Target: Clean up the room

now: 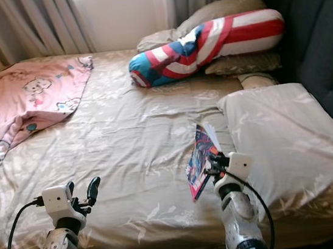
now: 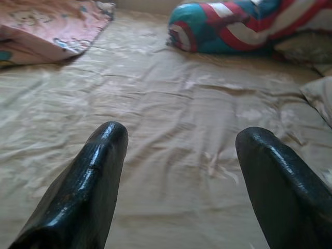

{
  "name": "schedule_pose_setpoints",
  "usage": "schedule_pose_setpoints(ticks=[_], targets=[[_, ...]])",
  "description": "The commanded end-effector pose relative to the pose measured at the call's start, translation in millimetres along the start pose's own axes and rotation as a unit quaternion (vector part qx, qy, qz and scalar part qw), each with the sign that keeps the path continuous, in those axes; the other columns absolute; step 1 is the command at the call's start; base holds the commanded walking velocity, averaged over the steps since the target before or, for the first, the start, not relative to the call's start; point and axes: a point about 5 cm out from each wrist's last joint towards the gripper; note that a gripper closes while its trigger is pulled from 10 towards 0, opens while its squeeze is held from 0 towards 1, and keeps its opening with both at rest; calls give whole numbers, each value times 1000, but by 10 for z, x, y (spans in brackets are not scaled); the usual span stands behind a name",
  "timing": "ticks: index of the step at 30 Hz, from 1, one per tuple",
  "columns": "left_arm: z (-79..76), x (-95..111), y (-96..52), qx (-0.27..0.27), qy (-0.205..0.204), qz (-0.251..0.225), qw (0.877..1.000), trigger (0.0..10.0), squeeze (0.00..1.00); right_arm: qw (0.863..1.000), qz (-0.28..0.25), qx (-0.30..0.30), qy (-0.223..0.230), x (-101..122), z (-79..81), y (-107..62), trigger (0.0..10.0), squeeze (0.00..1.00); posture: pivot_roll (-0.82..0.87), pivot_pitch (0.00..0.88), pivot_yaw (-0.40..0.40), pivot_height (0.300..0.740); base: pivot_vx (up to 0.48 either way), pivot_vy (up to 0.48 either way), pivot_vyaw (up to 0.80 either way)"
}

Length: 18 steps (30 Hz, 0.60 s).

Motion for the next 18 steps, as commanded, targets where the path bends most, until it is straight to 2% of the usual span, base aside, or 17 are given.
schedule_pose_setpoints(ticks=[1,2,4,6,11,15,18], targets=[[36,24,-7,-2,10,-2,1000,10000,0,999,-10,16,33,69,97,77,10000,0,25,48,16,654,0,0,0],[44,29,-10,-4,14,-2,1000,10000,0,998,-8,18,56,78,111,100,10000,0,31,49,19,654,0,0,0],[49,34,-13,-4,16,-3,1000,10000,0,997,-7,15,70,93,104,118,10000,0,39,52,23,654,0,0,0],[83,50,-29,-4,21,-4,1000,10000,0,993,1,12,120,103,97,156,10000,0,53,59,33,654,0,0,0],[116,62,-52,-6,28,-3,1000,10000,0,987,13,17,157,90,92,174,10000,0,71,72,45,654,0,0,0],[168,72,-117,-9,37,0,999,10000,0,983,15,10,185,82,65,178,10000,0,89,88,61,654,0,0,0],[187,60,-202,-16,49,9,999,10000,0,976,-1,-15,218,109,-14,170,10000,0,109,115,79,654,0,0,0]])
Point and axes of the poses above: a point about 5 cm out from each wrist's last joint towards the gripper, its own y axis pointing out of the wrist towards the gripper, its own x axis along the axis of the wrist's last joint, z = x × y, and after that the axes turned 10 degrees about y, right-handed
